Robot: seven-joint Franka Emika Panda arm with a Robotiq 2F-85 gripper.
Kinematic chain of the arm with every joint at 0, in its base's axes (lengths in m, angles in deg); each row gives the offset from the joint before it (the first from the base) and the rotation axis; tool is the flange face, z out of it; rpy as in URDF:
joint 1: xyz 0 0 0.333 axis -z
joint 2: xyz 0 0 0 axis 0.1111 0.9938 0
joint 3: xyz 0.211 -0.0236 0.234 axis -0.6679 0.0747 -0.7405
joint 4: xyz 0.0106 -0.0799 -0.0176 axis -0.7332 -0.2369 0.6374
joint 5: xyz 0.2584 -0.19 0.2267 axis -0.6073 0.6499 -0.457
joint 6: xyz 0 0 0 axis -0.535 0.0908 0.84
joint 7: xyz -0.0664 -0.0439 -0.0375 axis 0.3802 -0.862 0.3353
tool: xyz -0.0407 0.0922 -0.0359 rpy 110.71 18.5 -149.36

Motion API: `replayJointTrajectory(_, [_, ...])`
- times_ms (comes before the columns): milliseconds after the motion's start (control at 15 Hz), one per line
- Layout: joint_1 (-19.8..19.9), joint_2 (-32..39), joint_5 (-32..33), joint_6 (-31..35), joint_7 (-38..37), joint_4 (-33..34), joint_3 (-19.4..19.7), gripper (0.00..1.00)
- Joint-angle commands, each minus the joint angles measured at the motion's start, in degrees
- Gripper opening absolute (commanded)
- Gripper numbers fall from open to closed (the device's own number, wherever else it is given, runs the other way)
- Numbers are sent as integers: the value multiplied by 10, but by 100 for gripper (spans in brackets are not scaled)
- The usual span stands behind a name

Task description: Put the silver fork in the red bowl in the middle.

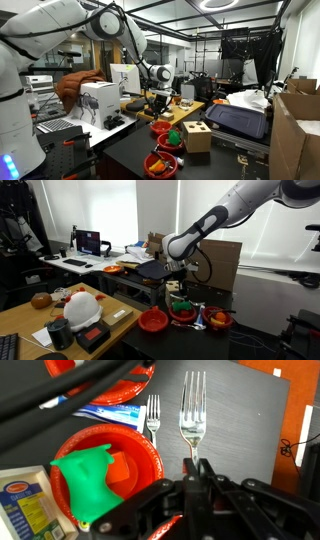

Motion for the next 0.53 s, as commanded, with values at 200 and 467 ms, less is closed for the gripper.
replayJointTrajectory(200, [28,-12,4,76,73,-34,-19,2])
replayJointTrajectory(467, [35,7,-1,116,85,-20,-22,2])
